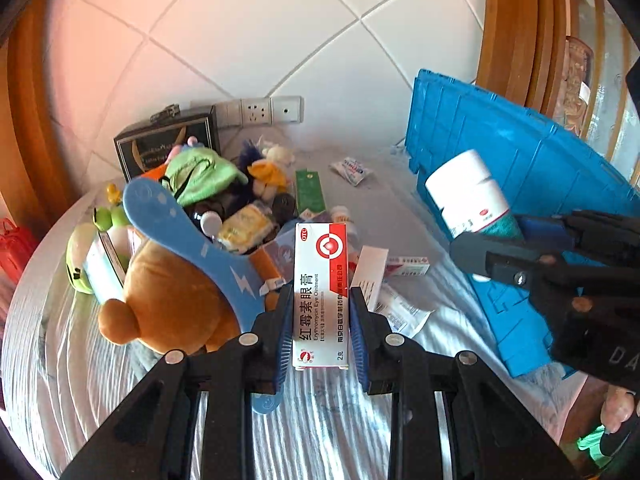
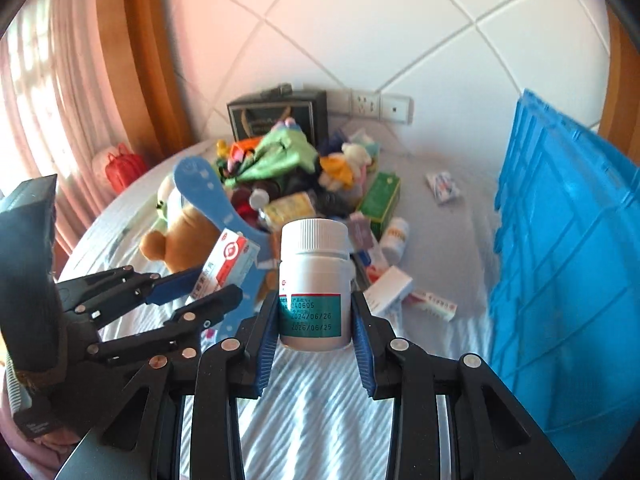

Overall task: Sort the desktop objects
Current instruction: 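Carry the ointment box and pill bottle over the blue crate with both tools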

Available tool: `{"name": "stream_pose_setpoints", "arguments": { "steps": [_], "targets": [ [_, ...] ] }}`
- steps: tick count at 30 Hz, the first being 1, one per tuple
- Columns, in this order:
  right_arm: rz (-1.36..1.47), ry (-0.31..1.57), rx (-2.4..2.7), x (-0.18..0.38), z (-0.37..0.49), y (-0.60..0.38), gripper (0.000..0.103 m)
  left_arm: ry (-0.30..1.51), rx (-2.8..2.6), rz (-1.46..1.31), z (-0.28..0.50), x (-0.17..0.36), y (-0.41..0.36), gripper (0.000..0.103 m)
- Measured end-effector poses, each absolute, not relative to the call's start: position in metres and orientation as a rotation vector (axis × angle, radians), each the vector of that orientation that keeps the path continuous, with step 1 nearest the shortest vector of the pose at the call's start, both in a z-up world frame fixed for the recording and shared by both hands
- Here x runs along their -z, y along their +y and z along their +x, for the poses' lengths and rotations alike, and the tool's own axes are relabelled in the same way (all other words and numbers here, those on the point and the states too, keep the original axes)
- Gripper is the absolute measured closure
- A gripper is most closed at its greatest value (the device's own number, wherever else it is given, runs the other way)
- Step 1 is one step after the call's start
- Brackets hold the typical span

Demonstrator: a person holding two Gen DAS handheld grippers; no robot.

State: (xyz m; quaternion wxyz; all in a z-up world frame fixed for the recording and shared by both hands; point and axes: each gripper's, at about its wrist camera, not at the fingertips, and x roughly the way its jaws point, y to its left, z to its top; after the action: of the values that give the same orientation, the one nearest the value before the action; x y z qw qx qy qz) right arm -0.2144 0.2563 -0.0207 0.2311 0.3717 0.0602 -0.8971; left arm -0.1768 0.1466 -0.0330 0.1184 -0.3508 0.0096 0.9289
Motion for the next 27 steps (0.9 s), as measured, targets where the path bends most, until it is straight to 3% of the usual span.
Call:
{"name": "stream_pose_setpoints", "arguments": {
  "steps": [15,27],
  "targets": [
    [0.709,0.125,2.695,-0.075,-0.177,0.333,0.069,0.091,-2.691,-0.757,-0.180,-0.051,0.229,0.078],
    [0.745,0.174,2.964,-0.141,-0.204,0.474,0.070,0.158,-2.448,-0.760,-0.220,-0.127,0.367,0.078]
  ]
}}
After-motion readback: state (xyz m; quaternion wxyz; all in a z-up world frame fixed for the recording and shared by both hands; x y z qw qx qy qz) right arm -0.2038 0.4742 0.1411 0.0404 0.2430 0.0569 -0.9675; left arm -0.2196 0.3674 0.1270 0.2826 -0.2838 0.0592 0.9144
